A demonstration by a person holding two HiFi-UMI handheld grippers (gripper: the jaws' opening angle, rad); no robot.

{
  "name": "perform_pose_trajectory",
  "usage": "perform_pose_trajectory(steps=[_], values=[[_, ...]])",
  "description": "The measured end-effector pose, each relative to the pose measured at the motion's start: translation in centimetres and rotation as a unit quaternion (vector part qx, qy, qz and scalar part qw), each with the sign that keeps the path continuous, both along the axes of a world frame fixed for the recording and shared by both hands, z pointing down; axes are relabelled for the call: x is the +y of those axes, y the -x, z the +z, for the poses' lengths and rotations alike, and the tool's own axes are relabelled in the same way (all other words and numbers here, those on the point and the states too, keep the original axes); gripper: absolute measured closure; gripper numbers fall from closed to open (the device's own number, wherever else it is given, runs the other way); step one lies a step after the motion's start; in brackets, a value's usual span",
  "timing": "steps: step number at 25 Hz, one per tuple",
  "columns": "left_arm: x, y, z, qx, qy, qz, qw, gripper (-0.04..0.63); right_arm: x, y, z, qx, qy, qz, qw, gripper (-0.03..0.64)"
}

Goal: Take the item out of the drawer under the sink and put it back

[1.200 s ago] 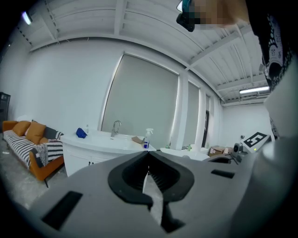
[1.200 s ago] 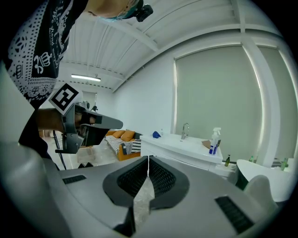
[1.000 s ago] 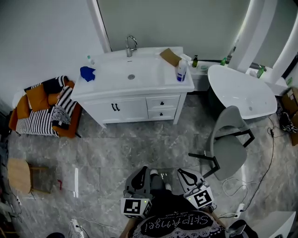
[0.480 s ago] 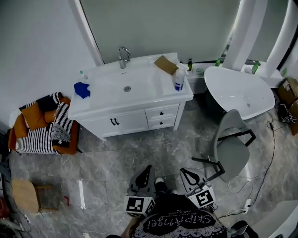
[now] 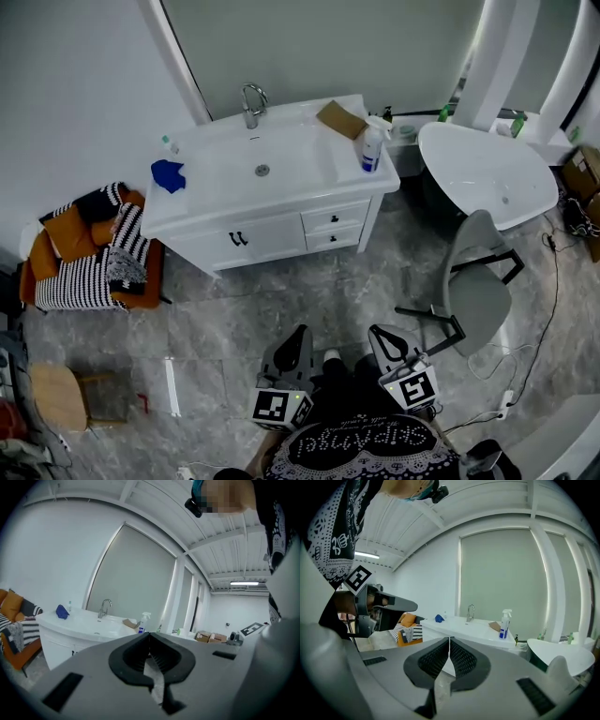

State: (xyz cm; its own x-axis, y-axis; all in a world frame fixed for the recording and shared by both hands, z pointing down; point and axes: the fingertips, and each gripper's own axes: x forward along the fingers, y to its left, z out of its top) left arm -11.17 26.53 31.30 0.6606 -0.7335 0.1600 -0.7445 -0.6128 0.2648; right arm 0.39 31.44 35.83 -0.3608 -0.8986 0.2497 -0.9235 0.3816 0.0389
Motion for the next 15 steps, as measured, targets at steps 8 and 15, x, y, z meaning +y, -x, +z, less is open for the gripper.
perform_pose_trajectory(steps=[8,15], values=[[0.2,2.1,0.0,-0.035,-0.025,-0.01,0.999,0.591,-0.7,1.7,0.5,0.001,-0.002,-0.026,1.0,0.597],[0.0,2.3,0.3,-0.047,-0.028,-0.026,0.9981,0.591,-1.7,2.2,1.0,0.001,0.005,-0.058,0.998,0.597]])
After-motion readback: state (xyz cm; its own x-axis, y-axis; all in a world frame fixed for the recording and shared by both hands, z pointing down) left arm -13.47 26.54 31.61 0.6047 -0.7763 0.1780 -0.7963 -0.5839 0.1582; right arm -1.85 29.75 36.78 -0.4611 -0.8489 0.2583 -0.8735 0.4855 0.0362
